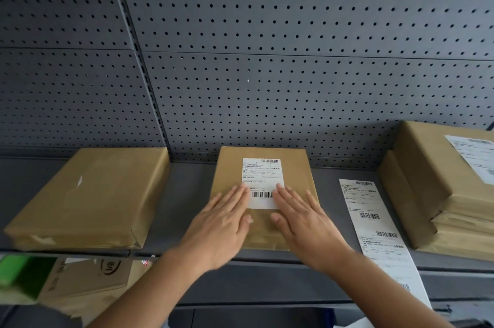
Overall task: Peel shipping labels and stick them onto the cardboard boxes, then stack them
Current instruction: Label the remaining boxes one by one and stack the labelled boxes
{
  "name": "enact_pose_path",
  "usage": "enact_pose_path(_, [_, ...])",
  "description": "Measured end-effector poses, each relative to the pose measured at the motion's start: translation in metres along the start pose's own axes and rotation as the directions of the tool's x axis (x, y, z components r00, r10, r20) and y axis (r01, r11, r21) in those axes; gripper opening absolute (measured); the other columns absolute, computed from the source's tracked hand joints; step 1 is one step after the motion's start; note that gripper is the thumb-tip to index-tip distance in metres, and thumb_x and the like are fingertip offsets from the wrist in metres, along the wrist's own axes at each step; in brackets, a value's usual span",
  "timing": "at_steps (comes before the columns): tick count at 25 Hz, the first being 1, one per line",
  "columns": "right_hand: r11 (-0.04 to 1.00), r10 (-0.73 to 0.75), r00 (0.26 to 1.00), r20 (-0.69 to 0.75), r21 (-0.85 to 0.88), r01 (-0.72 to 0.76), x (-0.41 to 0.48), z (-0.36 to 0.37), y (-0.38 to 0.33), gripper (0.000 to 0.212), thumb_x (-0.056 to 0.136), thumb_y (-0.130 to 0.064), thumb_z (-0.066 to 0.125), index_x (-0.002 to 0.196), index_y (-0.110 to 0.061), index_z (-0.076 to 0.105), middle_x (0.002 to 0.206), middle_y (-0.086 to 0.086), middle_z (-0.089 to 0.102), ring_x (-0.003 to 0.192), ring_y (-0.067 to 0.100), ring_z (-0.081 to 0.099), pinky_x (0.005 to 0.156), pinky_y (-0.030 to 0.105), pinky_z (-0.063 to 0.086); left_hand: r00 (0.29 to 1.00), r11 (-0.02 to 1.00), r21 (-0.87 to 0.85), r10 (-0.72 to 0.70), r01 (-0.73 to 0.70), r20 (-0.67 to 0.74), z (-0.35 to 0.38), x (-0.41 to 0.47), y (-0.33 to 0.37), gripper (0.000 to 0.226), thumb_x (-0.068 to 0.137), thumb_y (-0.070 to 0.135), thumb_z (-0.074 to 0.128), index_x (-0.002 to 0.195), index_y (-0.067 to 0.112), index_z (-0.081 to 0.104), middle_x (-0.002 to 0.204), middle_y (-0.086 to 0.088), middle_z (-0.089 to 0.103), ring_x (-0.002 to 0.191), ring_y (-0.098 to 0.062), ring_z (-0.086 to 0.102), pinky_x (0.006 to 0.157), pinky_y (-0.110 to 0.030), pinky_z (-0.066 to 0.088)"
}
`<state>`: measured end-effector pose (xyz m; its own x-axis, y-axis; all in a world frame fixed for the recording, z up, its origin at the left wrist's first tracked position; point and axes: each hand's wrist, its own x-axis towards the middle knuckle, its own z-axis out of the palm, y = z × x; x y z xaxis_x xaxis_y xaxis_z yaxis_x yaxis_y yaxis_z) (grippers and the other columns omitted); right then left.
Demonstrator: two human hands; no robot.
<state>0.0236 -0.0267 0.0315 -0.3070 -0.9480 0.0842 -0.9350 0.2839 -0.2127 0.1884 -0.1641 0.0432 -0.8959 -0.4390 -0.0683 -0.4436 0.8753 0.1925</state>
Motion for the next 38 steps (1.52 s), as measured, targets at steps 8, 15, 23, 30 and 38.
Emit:
enact_pose_path(8, [0.998,-0.031,0.999,-0.045,-0.056,0.028,-0.02,0.022,0.002,0.069,0.103,-0.055,0.005,0.155,-0.021,0.033,0.162,-0.008,0.028,0.15,0.005,0.014,0.12,0.038,0.004,1.0,1.0,0.016,0.005,-0.005,0.005,0.014,-0.018,0.001,0.069,0.094,0.052,-0.014,0.159,0.028,-0.01,0.165,0.016,-0.019,0.15,0.004,-0.018,0.127,-0.032,-0.001])
enact_pose_path(15, [0.957,0.242,0.968,-0.064,0.182,-0.228,-0.04,0.006,0.044,0.076,0.097,-0.065,0.004,0.158,-0.024,0.022,0.163,-0.015,0.011,0.152,0.002,0.004,0.123,0.025,0.0,0.957,0.917,-0.288,-0.289,0.276,-0.003,0.017,-0.03,-0.041,0.067,0.104,0.055,0.017,0.161,0.027,-0.006,0.167,0.015,-0.013,0.152,0.0,-0.009,0.124,-0.025,0.0])
enact_pose_path(23, [0.312,0.516,0.813,0.269,0.825,-0.471,-0.022,-0.007,0.024,0.047,0.1,-0.035,0.055,0.145,-0.03,0.04,0.122,-0.023,0.059,0.106,-0.006,0.056,0.088,0.015,0.042,0.83,0.2,-0.905,-0.507,0.375,0.231,0.018,-0.019,-0.028,0.065,0.097,0.058,0.049,0.154,0.029,0.039,0.157,0.015,0.04,0.148,-0.01,0.032,0.119,-0.036,0.024])
enact_pose_path(30, [0.244,0.566,0.787,0.246,0.862,-0.445,-0.025,-0.01,0.025,0.041,0.099,-0.026,0.058,0.138,-0.033,0.047,0.112,-0.025,0.062,0.103,-0.006,0.058,0.079,0.012,0.044,0.811,0.152,-0.945,-0.563,0.291,0.159,0.008,-0.021,0.0,0.039,0.101,0.043,0.052,0.138,0.029,0.055,0.109,0.026,0.056,0.117,-0.006,0.046,0.098,-0.027,0.03])
enact_pose_path(38, [0.292,0.658,0.749,0.073,0.892,-0.344,-0.062,-0.08,0.067,0.045,0.098,-0.029,0.059,0.141,-0.037,0.05,0.119,-0.018,0.067,0.108,0.005,0.064,0.094,0.029,0.049,0.916,0.21,-0.967,-0.399,0.143,0.049,-0.035,0.006,0.057,0.014,0.101,0.044,0.052,0.102,0.046,0.066,0.088,0.045,0.068,0.09,0.024,0.059,0.076,-0.009,0.039])
